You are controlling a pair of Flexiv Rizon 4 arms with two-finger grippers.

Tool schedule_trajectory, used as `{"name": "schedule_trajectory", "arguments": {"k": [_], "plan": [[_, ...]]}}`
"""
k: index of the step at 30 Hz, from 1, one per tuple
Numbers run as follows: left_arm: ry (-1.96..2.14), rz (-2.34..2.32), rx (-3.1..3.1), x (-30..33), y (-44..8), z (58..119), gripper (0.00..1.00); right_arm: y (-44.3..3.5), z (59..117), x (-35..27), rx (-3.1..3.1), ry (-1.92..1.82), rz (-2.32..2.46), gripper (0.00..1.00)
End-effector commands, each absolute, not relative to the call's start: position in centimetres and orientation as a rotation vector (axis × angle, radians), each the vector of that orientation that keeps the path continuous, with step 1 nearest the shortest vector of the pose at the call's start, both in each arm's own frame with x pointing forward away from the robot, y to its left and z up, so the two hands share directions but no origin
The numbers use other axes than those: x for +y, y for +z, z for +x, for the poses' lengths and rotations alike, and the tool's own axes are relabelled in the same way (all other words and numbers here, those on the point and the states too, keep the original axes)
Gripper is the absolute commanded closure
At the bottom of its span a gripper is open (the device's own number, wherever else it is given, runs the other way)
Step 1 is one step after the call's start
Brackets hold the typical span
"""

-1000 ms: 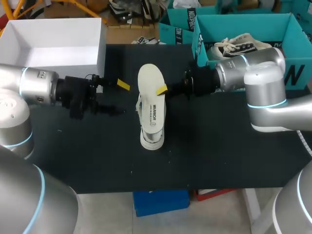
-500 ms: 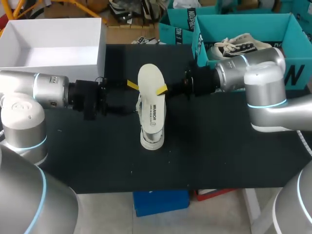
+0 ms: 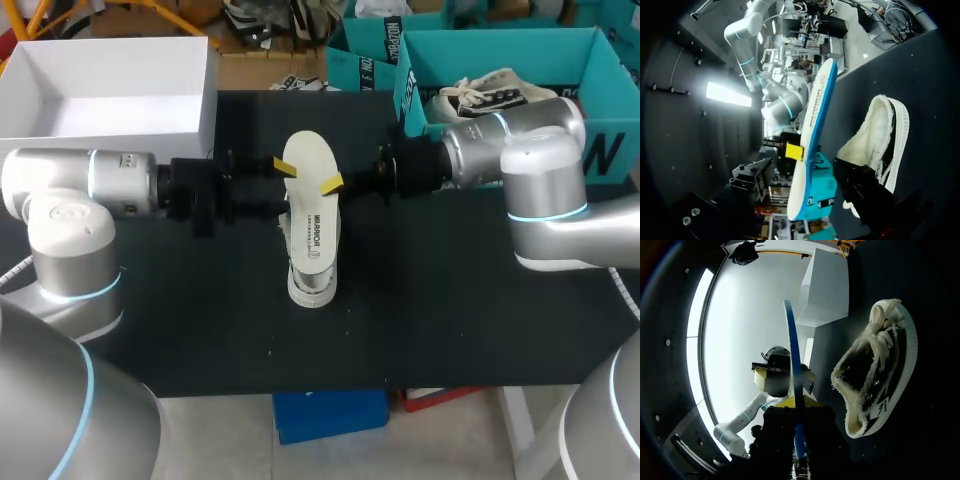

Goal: Take the shoe out of the shoebox, open the shoe tongue, remove and reinsert the insole, then place the shoe into the shoebox

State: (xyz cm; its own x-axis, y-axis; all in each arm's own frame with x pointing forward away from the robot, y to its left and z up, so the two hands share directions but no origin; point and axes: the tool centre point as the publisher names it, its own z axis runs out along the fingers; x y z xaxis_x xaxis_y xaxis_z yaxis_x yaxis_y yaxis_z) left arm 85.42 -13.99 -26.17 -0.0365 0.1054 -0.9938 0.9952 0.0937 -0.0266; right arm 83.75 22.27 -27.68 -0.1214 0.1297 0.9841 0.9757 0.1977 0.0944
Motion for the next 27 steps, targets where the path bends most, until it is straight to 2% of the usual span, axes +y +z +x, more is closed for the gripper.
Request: {"name": "schedule_trajectory", "arguments": {"k": [1, 7, 15, 21, 23, 25, 27], "plan": [[-1.102, 1.202, 1.349, -14.7, -26.3, 85.7, 0.53, -27.8, 83.8, 22.4, -1.477, -1.073, -1.112, 1.00], [-1.100, 1.205, 1.347, -15.2, -26.5, 86.1, 0.47, -27.8, 83.8, 22.4, -1.477, -1.073, -1.112, 1.00], [-1.094, 1.212, 1.339, -15.7, -26.5, 86.1, 0.55, -27.8, 83.8, 22.4, -1.477, -1.073, -1.112, 1.00], [-1.093, 1.224, 1.339, -16.1, -26.6, 85.8, 0.56, -27.8, 83.8, 22.4, -1.477, -1.073, -1.112, 1.00], [-1.089, 1.229, 1.338, -16.3, -26.6, 85.7, 0.63, -27.8, 83.8, 22.4, -1.477, -1.073, -1.112, 1.00], [-1.085, 1.235, 1.338, -16.3, -26.6, 85.7, 0.65, -27.8, 83.8, 22.4, -1.477, -1.073, -1.112, 1.00], [-1.076, 1.233, 1.343, -16.3, -26.6, 85.6, 0.74, -27.8, 83.8, 22.4, -1.477, -1.073, -1.112, 1.00]]}}
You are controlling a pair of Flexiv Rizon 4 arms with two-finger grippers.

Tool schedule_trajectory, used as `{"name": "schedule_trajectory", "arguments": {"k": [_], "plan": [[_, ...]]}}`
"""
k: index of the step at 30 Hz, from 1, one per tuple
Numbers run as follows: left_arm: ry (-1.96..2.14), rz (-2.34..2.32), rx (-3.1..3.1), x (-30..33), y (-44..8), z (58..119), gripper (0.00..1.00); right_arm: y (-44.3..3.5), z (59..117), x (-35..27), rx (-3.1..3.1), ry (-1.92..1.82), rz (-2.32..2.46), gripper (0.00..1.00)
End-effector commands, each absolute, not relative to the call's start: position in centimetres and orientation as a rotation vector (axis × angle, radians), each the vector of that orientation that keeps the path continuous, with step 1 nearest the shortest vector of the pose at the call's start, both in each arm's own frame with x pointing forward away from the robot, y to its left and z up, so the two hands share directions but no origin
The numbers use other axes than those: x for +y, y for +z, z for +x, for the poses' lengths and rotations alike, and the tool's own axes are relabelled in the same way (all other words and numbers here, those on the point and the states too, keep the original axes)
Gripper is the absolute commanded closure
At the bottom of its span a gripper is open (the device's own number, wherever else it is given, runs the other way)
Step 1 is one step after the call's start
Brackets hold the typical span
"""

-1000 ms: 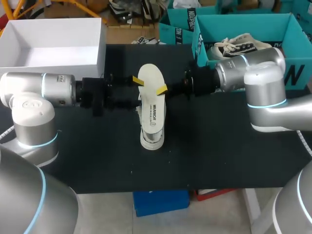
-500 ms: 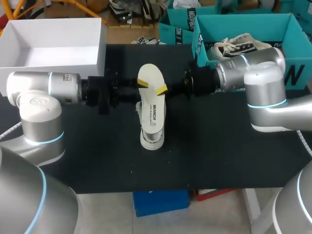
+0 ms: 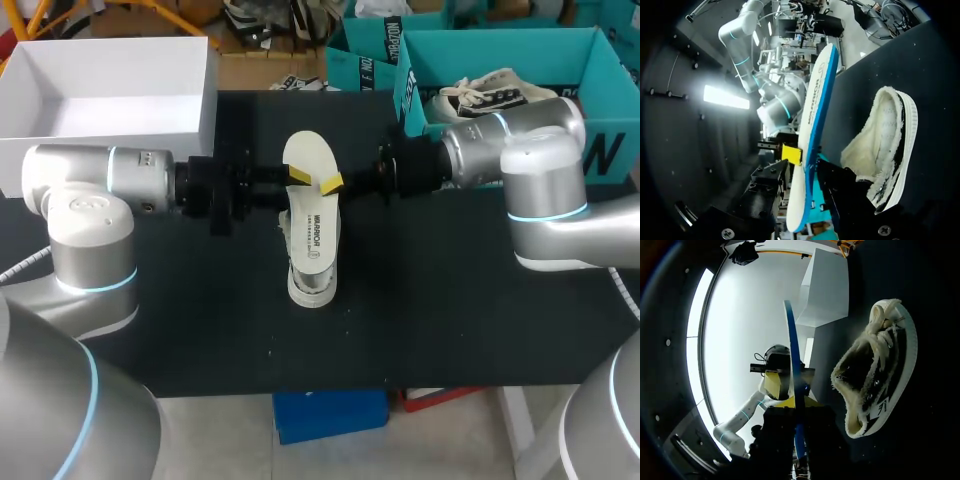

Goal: Take the shoe out of the shoebox, open the shoe tongue, remove and reinsert the insole, then place the shoe into the shoebox

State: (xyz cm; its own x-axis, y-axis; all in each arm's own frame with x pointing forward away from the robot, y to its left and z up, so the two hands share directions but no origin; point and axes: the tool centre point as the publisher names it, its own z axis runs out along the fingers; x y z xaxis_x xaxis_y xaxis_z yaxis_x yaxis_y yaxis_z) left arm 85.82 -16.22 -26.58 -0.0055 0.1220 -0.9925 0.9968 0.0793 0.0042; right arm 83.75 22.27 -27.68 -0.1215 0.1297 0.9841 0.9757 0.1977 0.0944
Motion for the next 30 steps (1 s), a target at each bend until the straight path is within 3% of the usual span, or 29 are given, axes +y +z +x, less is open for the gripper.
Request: {"name": "schedule_trajectory", "arguments": {"k": [1, 3, 13, 14, 15, 30], "plan": [[-1.078, 1.228, 1.346, -16.3, -26.6, 85.6, 0.90, -27.8, 83.8, 22.4, -1.477, -1.073, -1.112, 1.00], [-1.074, 1.227, 1.351, -16.2, -26.7, 85.6, 1.00, -27.8, 83.8, 22.4, -1.477, -1.073, -1.112, 1.00], [-1.074, 1.223, 1.364, -16.1, -27.1, 85.5, 1.00, -27.7, 83.8, 22.2, -1.471, -1.085, -1.113, 1.00], [-1.080, 1.225, 1.366, -16.1, -27.1, 85.5, 1.00, -27.7, 83.9, 22.1, -1.461, -1.091, -1.125, 0.57], [-1.084, 1.226, 1.367, -16.1, -27.2, 85.5, 1.00, -27.6, 83.9, 22.0, -1.457, -1.104, -1.129, 0.00], [-1.275, 1.271, 1.585, -14.7, -27.4, 80.7, 1.00, -26.2, 79.7, 16.3, -1.484, -1.128, -1.386, 0.00]]}}
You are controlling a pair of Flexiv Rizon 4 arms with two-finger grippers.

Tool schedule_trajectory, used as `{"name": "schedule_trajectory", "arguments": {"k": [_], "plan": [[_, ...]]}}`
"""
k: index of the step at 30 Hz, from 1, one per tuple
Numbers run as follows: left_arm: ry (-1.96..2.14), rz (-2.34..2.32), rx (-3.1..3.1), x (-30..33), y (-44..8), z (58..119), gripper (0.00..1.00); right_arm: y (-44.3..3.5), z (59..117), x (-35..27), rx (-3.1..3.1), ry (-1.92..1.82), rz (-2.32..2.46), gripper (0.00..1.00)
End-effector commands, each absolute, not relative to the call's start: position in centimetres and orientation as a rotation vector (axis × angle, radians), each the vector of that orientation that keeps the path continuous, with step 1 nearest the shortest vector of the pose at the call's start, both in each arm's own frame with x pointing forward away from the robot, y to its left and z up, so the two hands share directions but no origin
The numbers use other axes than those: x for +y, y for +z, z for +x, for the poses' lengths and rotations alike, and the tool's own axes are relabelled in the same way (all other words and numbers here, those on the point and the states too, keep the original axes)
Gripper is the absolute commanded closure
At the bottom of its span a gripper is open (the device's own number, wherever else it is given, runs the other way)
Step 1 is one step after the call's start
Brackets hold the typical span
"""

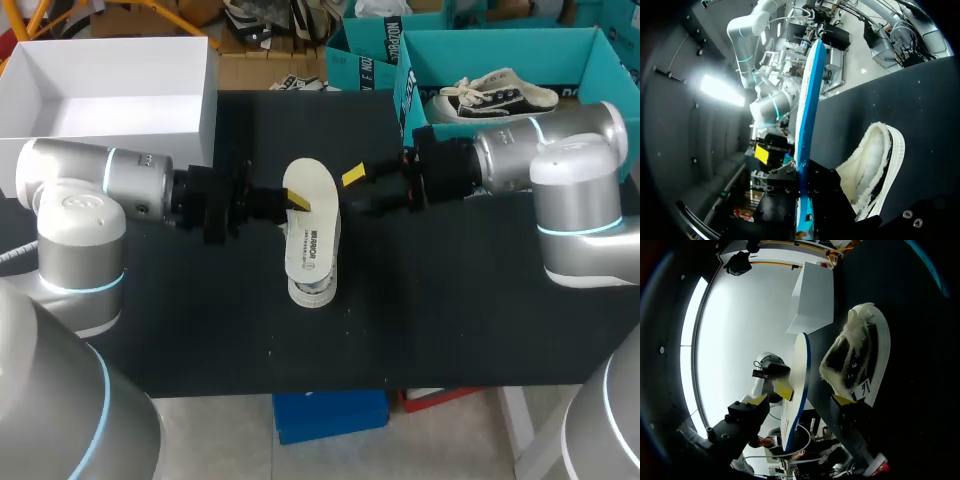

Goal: Take the shoe out of the shoebox, open the shoe tongue, remove and reinsert the insole, then place the shoe into the shoebox

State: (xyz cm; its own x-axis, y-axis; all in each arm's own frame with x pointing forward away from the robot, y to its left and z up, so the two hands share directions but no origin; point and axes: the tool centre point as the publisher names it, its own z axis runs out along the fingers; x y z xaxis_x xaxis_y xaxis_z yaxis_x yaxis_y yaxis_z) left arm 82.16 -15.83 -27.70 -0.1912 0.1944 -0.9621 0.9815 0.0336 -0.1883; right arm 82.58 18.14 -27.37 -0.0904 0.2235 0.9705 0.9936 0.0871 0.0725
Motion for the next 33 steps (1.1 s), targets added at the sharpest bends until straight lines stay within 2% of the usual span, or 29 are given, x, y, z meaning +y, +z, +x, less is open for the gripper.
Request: {"name": "schedule_trajectory", "arguments": {"k": [1, 18, 33], "plan": [[-1.283, 1.288, 1.592, -14.6, -27.5, 80.0, 1.00, -26.1, 79.4, 15.9, -1.482, -1.133, -1.400, 0.00], [-1.460, 1.349, 1.718, -13.5, -28.5, 73.5, 1.00, -24.6, 73.0, 11.9, -1.434, -1.200, -1.681, 0.00], [-1.509, 1.415, 1.759, -12.8, -30.7, 71.7, 1.00, -22.8, 69.7, 9.7, -1.444, -1.200, -1.849, 0.00]]}}
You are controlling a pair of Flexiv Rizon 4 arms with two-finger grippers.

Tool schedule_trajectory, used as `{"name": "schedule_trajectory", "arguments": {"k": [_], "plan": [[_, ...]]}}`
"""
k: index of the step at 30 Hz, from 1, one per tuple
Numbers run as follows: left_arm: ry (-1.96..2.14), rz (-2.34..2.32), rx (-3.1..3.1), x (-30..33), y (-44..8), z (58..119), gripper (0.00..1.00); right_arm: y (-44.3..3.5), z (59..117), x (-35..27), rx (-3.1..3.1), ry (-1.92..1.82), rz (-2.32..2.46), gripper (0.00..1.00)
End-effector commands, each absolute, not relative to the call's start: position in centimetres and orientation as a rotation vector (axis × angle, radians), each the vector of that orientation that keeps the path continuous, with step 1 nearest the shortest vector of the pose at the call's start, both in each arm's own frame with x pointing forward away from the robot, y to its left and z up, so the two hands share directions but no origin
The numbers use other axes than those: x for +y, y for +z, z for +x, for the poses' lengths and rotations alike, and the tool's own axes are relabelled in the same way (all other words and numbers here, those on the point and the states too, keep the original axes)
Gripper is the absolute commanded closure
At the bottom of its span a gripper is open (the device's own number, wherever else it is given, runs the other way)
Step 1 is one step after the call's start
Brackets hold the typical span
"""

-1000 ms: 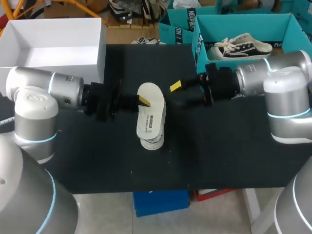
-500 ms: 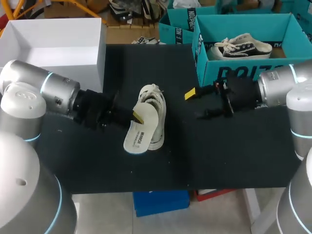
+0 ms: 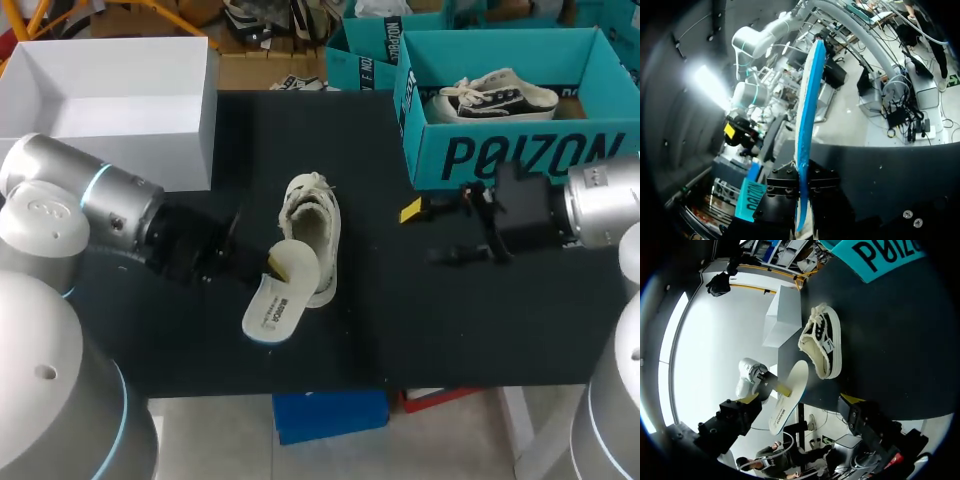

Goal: Take the shoe out of the shoebox, open the shoe tongue, remove and reinsert the insole, then place the shoe into the shoebox

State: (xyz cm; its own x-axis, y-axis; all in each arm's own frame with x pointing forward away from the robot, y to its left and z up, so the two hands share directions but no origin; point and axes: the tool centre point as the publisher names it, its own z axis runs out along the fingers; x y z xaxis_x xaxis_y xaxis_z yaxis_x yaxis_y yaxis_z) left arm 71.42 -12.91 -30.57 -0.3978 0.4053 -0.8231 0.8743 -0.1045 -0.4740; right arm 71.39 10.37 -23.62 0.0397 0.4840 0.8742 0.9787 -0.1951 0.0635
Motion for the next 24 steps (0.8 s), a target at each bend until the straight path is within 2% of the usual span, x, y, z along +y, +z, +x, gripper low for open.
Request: {"name": "schedule_trajectory", "arguments": {"k": [1, 24], "plan": [[-1.506, 1.426, 1.764, -12.8, -30.7, 71.7, 1.00, -22.7, 69.5, 9.7, -1.443, -1.202, -1.855, 0.00], [-1.469, 1.548, 1.817, -13.6, -31.7, 74.2, 1.00, -22.3, 68.1, 9.4, -1.420, -1.257, -1.940, 0.00]]}}
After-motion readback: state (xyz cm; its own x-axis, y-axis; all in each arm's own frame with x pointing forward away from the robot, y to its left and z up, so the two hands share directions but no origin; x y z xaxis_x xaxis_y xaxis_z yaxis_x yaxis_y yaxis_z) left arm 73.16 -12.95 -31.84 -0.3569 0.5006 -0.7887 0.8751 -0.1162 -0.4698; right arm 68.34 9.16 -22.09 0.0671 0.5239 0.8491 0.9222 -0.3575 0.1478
